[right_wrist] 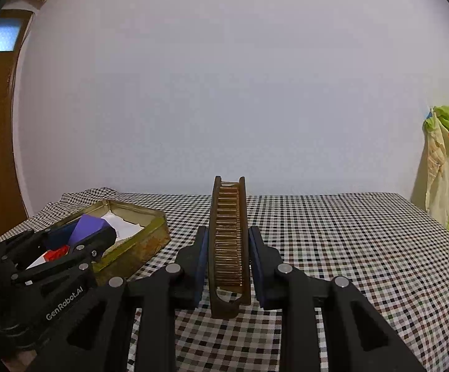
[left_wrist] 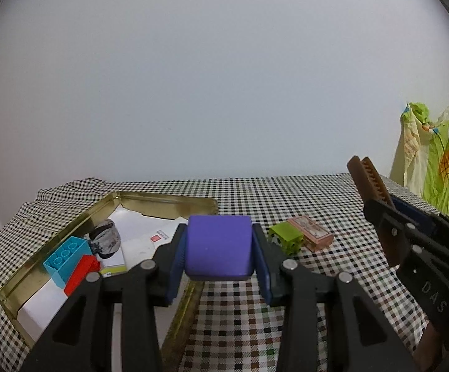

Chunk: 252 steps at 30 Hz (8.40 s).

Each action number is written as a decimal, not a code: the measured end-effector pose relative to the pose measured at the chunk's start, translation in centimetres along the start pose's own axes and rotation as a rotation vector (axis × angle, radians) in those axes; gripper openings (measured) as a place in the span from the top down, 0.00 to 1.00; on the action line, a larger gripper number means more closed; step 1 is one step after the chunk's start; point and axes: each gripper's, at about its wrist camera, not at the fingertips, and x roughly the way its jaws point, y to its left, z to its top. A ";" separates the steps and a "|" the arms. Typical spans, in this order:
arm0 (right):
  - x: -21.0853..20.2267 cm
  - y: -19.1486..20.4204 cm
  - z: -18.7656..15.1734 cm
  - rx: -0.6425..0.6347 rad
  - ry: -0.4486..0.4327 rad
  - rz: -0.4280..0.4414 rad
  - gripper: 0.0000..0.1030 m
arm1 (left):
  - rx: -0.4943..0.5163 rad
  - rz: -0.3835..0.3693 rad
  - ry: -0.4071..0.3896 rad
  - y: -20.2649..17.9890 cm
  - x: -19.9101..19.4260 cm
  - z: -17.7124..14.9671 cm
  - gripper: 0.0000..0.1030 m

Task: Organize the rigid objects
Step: 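Carry the purple cube with the left gripper while the right carries the comb over the tray, then release the purple cube with the left gripper while the right releases the comb into the tray, then move both grippers back to the green brick and picture box, then grasp the green brick with the left gripper while the right grasps the copper picture box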

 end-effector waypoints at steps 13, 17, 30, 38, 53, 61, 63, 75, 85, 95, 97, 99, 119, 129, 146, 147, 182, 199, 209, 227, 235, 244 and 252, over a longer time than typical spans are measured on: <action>0.1 0.5 0.2 -0.024 -0.004 0.030 0.73 | -0.019 0.013 -0.030 1.4 -1.4 -0.4 0.62; 0.2 1.1 0.1 -0.034 -0.003 0.044 0.73 | -0.024 0.017 -0.034 1.8 -1.6 -0.4 0.62; -0.4 1.9 0.1 -0.043 -0.005 0.080 0.73 | -0.042 0.038 -0.050 2.5 -1.8 -0.3 0.62; -0.8 2.5 0.1 -0.053 -0.004 0.099 0.73 | -0.055 0.050 -0.060 2.6 -1.7 -0.1 0.62; -0.4 3.1 0.1 -0.072 0.002 0.142 0.73 | -0.075 0.068 -0.065 3.2 -1.9 -0.1 0.62; -0.9 2.8 0.1 -0.084 0.003 0.157 0.73 | -0.075 0.073 -0.072 4.2 -2.5 -0.3 0.62; -1.0 2.7 0.2 -0.087 0.004 0.162 0.73 | -0.078 0.075 -0.075 4.4 -2.5 -0.5 0.62; -1.9 1.2 0.2 -0.096 0.005 0.181 0.73 | -0.100 0.083 -0.091 5.2 -2.9 -0.8 0.62; -2.3 -0.1 0.0 -0.106 0.005 0.205 0.73 | -0.101 0.085 -0.127 5.7 -3.6 -0.8 0.62; -1.3 -0.7 0.3 -0.119 0.021 0.241 0.73 | -0.127 0.107 -0.114 7.7 -3.9 -1.1 0.62; -1.0 -0.7 0.4 -0.124 0.025 0.247 0.73 | -0.133 0.115 -0.112 8.4 -4.0 -1.1 0.62; -0.8 -0.8 0.5 -0.130 0.035 0.256 0.73 | -0.138 0.120 -0.102 9.1 -3.9 -1.1 0.62; 5.6 -1.8 3.8 -0.079 0.270 0.429 0.73 | -0.214 0.031 0.222 14.9 1.6 1.6 0.62; 6.0 1.9 4.4 -0.088 0.328 0.434 0.73 | -0.193 0.040 0.279 14.6 2.0 1.7 0.62; 6.2 5.2 3.8 -0.079 0.358 0.517 0.35 | -0.214 0.150 0.264 17.0 0.8 1.0 0.09; 6.1 4.8 3.8 -0.069 0.354 0.518 0.35 | -0.217 0.151 0.257 17.1 0.6 1.0 0.06; 9.4 -20.6 1.3 0.231 0.421 -0.071 0.26 | 0.018 -0.030 0.408 -7.6 12.6 1.9 0.19; 9.2 -22.3 0.3 0.375 0.396 -0.083 0.22 | -0.003 -0.075 0.474 -8.2 15.2 0.7 0.56; 9.1 -21.4 1.0 0.295 0.390 -0.051 0.22 | 0.008 -0.069 0.463 -6.6 14.8 0.6 0.71; 15.0 -15.7 0.3 0.102 0.568 0.069 0.23 | -0.031 -0.010 0.442 -4.3 14.2 0.4 0.70; 16.3 -14.1 0.1 0.042 0.596 0.053 0.39 | -0.036 -0.017 0.445 -4.9 14.6 0.7 0.70; 16.3 -12.0 -0.4 -0.060 0.598 -0.026 0.53 | -0.062 -0.070 0.439 -4.6 14.4 0.7 0.70; 13.8 -13.3 -0.3 0.040 0.521 -0.076 0.53 | -0.023 -0.096 0.394 -4.6 13.1 0.8 0.70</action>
